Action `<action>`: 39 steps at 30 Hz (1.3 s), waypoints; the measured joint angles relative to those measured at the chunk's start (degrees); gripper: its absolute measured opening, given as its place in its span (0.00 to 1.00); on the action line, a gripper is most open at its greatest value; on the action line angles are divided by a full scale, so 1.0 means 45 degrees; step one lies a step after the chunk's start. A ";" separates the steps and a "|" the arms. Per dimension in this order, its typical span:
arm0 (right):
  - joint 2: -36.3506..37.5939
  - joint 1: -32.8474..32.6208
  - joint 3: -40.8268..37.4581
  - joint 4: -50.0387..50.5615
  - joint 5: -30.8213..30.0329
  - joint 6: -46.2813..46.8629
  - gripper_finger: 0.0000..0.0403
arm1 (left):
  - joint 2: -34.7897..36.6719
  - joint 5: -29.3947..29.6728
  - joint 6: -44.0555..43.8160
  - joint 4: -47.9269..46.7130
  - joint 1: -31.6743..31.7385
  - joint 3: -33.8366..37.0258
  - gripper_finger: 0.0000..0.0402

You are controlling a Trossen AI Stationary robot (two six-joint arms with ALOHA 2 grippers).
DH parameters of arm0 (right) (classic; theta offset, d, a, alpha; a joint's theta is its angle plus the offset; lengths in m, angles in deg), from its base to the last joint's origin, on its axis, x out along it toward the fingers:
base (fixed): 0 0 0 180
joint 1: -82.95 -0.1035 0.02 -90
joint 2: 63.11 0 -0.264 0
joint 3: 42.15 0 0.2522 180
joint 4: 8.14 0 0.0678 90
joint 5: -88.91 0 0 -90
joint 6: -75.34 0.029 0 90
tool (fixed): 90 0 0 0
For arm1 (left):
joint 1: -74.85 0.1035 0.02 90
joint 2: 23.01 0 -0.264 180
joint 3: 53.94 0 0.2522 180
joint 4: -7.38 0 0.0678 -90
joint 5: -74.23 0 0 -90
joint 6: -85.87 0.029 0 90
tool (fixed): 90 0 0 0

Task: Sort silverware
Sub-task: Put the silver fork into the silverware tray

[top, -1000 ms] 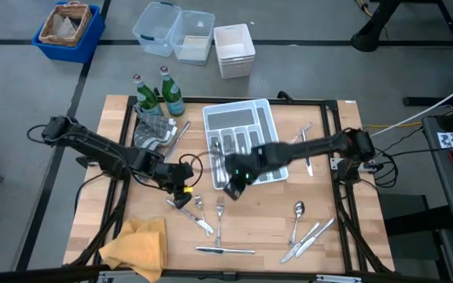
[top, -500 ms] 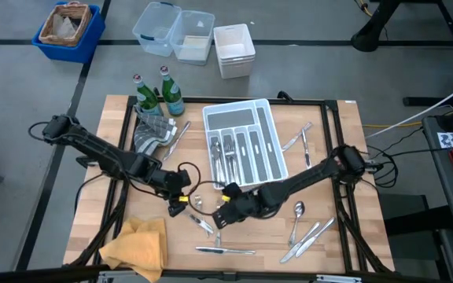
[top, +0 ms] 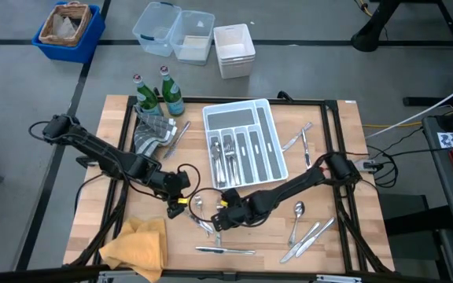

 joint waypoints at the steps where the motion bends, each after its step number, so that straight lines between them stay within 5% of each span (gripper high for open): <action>1: -0.0046 0.0004 -0.0005 0.0037 0.0004 0.0001 0.28 | 0.0000 0.0000 0.0007 0.0000 0.0000 0.0000 0.10; 11: -0.0535 0.0004 -0.0010 -0.1597 0.0322 0.0026 0.28 | 0.0000 0.0000 0.0278 -0.0019 -0.0007 0.0000 0.10; 39: -0.1054 0.0294 0.0024 -0.1164 -0.0632 0.0593 0.28 | 0.0000 0.0005 0.0341 -0.0017 -0.0083 0.0000 0.10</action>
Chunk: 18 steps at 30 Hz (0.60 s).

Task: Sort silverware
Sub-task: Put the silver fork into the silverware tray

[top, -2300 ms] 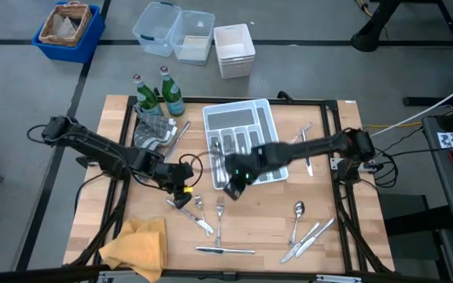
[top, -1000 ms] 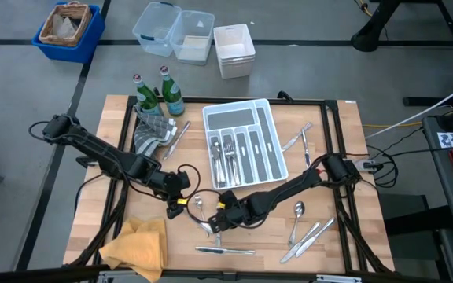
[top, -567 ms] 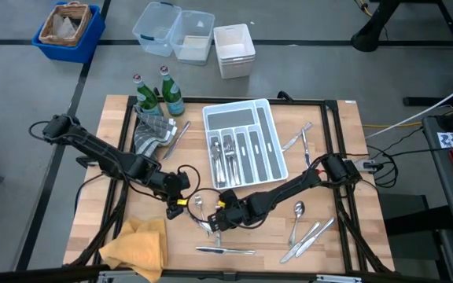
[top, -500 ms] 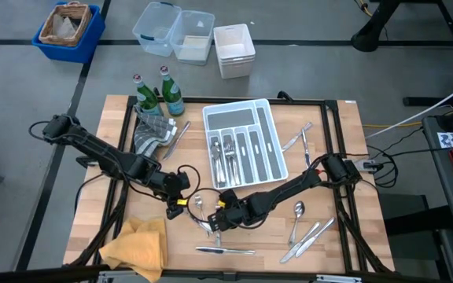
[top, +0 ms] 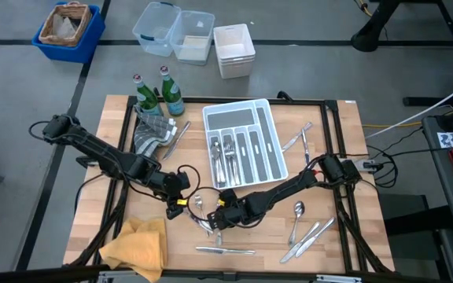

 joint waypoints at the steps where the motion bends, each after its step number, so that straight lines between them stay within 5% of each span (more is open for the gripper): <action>1: -0.0011 0.0030 0.0010 0.0007 0.0034 -0.0002 0.27 | 0.0000 0.0000 0.0000 -0.0019 0.0000 0.0000 0.10; 10: -0.0052 0.0054 -0.0009 -0.0251 0.0230 -0.0040 0.03 | 0.0000 0.0000 0.0000 0.0008 0.0000 0.0000 0.10; 18: 0.0785 0.0054 -0.0068 0.0316 0.0408 -0.0726 0.04 | 0.0112 0.0000 0.0000 0.0017 0.0000 0.0000 0.10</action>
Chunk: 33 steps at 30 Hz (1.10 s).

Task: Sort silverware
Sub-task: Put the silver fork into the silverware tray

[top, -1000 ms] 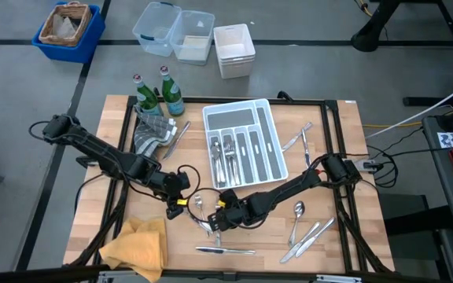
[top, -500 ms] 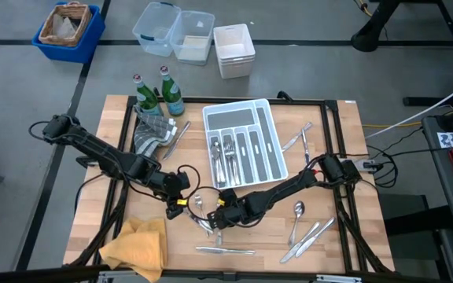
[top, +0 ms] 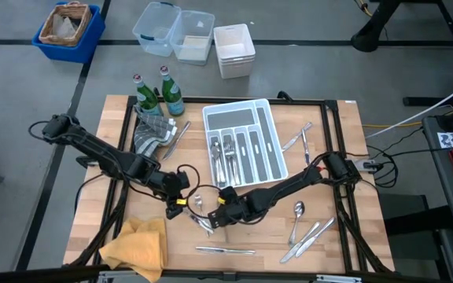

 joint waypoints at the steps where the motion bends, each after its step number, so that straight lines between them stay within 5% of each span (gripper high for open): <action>1: 0.0176 -0.0002 0.0005 0.0113 0.0000 -0.0106 0.03 | 0.0060 -0.0003 0.0000 0.0010 0.0000 0.0000 0.10; 17: 0.3498 0.0183 0.0024 0.2085 -0.0115 -0.3952 0.02 | 0.0520 0.1541 0.1066 0.2969 0.0012 0.0003 0.10; 23: 0.4734 0.0359 0.0043 0.2359 -0.1449 -0.5474 0.01 | 0.0525 0.2199 0.2357 0.4288 0.0074 0.0004 0.10; 33: 0.5086 0.0860 0.0039 0.4802 -0.2511 -0.6916 0.02 | 0.0263 0.6552 0.2676 0.7387 0.1057 0.0003 0.12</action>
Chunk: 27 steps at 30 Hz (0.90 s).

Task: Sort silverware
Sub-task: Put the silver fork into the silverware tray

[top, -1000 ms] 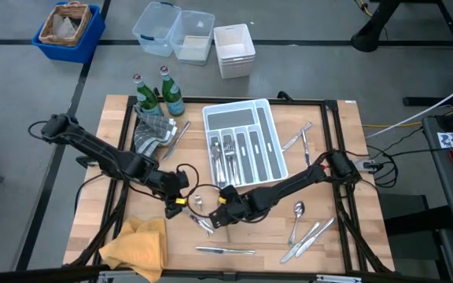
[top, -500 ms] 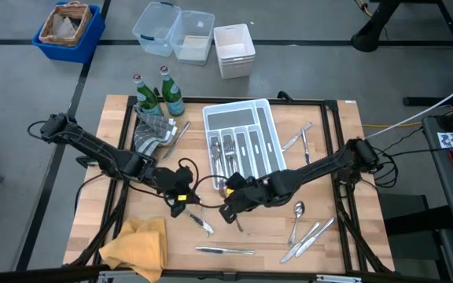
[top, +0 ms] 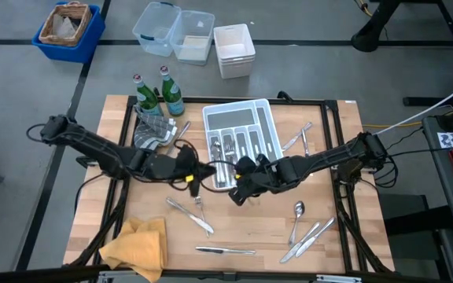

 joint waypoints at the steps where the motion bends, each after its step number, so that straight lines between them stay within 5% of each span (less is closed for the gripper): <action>1: 0.0000 0.0000 0.0000 0.0015 -0.0010 -0.0293 0.02 | -0.0057 0.0078 0.0000 0.0073 0.0142 0.0000 0.13; 12: 0.0034 -0.0015 0.0000 -0.0226 -0.0602 -0.3511 0.02 | -0.1193 -0.0497 -0.1430 0.0290 0.1266 0.0002 0.35; 27: 0.0068 -0.0039 0.0000 -0.1594 0.0285 -0.6153 0.02 | -0.1205 -0.2362 0.0739 0.1978 0.1305 0.0007 0.33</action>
